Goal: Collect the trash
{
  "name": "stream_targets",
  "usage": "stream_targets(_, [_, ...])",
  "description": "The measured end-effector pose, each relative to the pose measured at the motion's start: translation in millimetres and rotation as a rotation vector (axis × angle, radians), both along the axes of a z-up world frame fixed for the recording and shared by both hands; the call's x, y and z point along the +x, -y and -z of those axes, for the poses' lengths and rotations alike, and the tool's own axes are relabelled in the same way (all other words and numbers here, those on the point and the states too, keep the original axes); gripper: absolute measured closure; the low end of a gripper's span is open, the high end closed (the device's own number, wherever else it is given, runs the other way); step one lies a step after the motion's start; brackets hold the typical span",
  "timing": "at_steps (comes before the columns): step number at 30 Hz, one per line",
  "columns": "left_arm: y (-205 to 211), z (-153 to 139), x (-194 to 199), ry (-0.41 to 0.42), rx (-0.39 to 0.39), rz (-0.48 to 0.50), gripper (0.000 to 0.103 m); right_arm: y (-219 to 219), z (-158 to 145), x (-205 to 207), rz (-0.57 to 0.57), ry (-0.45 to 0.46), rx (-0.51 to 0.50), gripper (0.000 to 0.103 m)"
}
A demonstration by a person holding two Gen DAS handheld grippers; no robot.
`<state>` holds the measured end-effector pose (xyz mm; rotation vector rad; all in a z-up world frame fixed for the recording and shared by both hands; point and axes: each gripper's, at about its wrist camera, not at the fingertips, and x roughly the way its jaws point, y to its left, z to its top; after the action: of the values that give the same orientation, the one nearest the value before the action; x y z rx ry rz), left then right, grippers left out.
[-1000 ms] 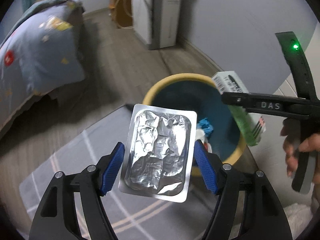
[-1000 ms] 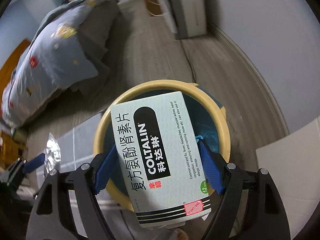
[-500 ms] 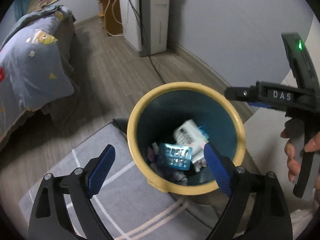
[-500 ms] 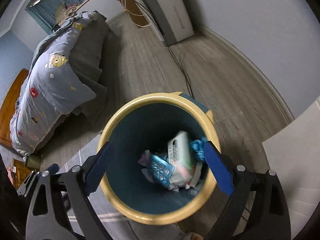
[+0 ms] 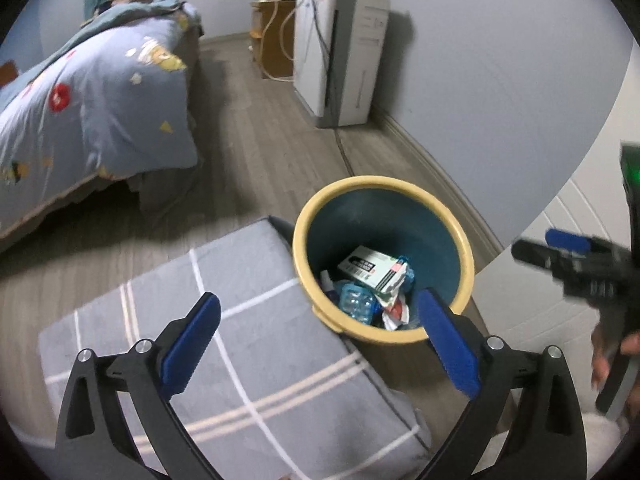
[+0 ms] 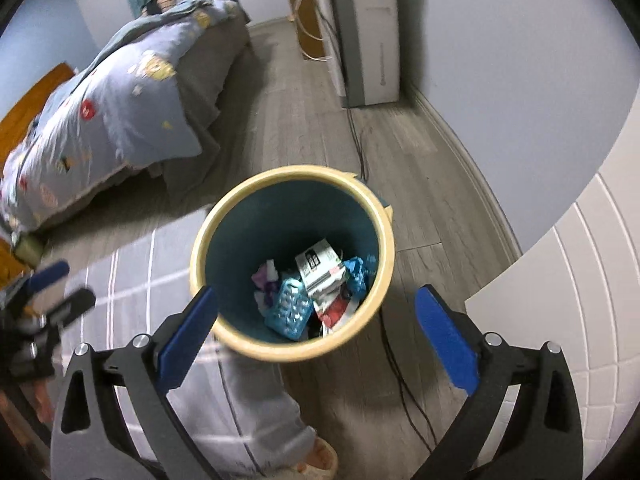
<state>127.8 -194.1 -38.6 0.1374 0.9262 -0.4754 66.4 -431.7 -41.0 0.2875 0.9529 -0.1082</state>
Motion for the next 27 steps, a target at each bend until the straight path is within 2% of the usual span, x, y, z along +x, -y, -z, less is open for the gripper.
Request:
stream_targets(4, [-3.3, -0.7, -11.4, 0.016, 0.022, -0.028, 0.005, -6.1, -10.4, -12.8, 0.008, 0.037, -0.059, 0.006])
stream_targets(8, [-0.3, 2.3, -20.1, 0.027, 0.056, -0.027, 0.005, -0.5, -11.7, -18.3, 0.045, 0.058, -0.040, 0.006])
stream_targets(27, [-3.1, -0.6, -27.5, 0.020, 0.038, -0.021, 0.005, -8.0, -14.7, -18.5, 0.034, 0.063, -0.058, 0.006])
